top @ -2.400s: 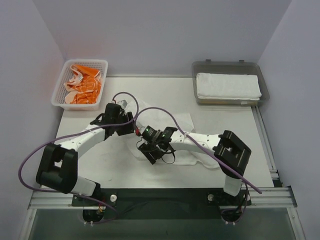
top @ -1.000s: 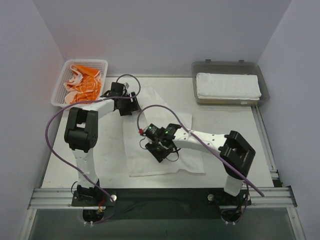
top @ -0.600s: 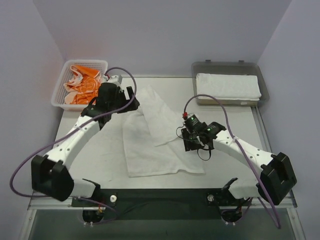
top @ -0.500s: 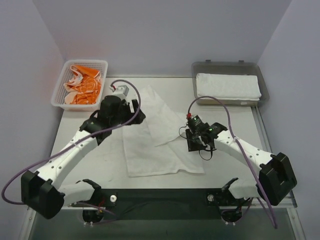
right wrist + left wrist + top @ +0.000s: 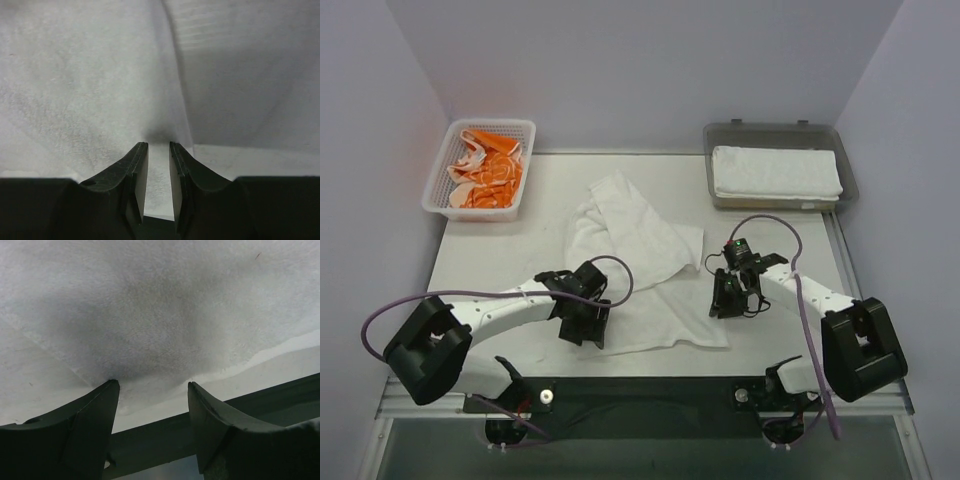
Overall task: Fold and stack the towels
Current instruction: Fold the towel
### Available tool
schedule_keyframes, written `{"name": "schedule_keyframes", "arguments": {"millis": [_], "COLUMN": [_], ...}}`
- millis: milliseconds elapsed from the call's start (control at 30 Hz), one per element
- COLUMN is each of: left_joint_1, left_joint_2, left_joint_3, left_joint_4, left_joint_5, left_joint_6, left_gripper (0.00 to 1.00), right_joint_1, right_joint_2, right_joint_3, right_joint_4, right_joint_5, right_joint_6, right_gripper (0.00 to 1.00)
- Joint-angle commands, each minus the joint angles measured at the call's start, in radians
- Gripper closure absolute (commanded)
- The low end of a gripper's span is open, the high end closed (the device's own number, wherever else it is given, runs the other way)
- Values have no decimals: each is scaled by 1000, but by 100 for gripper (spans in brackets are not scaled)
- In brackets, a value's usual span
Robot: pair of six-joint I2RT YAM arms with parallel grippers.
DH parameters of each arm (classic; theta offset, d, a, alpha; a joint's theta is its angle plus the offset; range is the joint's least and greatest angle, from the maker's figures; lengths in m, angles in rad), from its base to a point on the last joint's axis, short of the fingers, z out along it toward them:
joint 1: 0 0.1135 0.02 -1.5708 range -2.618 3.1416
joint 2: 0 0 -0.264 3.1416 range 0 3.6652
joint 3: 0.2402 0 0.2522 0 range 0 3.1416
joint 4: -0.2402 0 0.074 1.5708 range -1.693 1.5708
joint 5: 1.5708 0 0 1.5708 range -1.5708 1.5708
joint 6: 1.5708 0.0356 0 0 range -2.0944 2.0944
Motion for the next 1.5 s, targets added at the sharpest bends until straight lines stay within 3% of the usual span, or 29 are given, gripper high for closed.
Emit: {"name": "schedule_keyframes", "arguments": {"millis": [0,400,433,500,667,767,833,967,1067,1267,1467], "left_joint_1": [-46,-68,-68,-68,-43,67,167,478,598,640,681], "left_joint_2": [58,60,60,45,-32,-85,-131,-139,-58,-1,-10], "left_joint_3": [30,93,102,137,340,392,372,290,274,222,155], "left_joint_4": [-151,-412,-411,-411,-375,-299,-200,-46,39,166,220], "left_joint_5": [-26,-213,-212,-209,-242,-230,-186,-17,54,34,-18], "left_joint_6": [-3,-22,-22,-20,-28,-8,15,79,106,153,185], "left_gripper": [33,37,36,23,3,3,3,3,3,3,3], "right_joint_1": [-90,-271,-259,-226,3,138,198,330,379,454,508], "right_joint_2": [14,-115,-127,-170,-238,-215,-174,42,197,438,601], "right_joint_3": [-47,-180,-176,-139,-6,83,172,333,456,669,774], "right_joint_4": [0,4,1,-19,-33,26,56,81,81,58,23], "right_joint_5": [-84,-123,-130,-110,8,105,145,224,244,292,358], "right_joint_6": [39,53,46,21,-7,-82,-185,-341,-392,-432,-419], "right_gripper": [75,71,71,70,62,52,50,49,49,49,49]}}
